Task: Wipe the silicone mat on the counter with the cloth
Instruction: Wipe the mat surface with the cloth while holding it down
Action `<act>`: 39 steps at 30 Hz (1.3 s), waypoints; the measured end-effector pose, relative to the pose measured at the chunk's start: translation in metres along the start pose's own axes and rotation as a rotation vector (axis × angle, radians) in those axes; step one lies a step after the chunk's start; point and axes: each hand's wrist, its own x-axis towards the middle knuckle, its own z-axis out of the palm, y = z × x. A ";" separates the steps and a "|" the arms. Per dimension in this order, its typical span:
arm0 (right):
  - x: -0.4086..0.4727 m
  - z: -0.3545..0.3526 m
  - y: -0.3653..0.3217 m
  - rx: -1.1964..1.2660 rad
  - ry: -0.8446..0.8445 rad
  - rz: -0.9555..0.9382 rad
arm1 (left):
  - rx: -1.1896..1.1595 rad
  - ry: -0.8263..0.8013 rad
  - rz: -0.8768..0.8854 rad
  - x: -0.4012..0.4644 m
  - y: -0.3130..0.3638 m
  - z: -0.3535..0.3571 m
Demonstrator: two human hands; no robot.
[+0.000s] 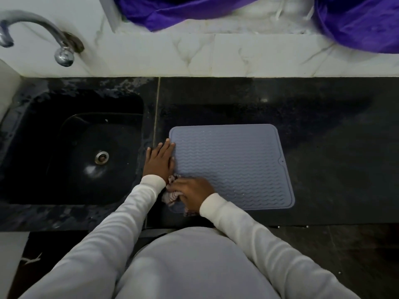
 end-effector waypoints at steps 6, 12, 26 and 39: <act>-0.024 0.011 0.016 -0.160 -0.030 -0.087 | 0.106 -0.002 -0.009 -0.002 0.009 0.007; -0.031 0.011 0.019 -0.216 -0.092 -0.061 | 0.128 -0.013 -0.017 -0.001 0.007 0.012; -0.153 -0.071 0.093 -0.236 0.096 0.370 | 0.059 0.021 0.035 0.000 0.002 0.018; -0.188 -0.104 0.115 -0.258 0.227 0.795 | 0.082 0.008 0.040 0.001 0.001 0.017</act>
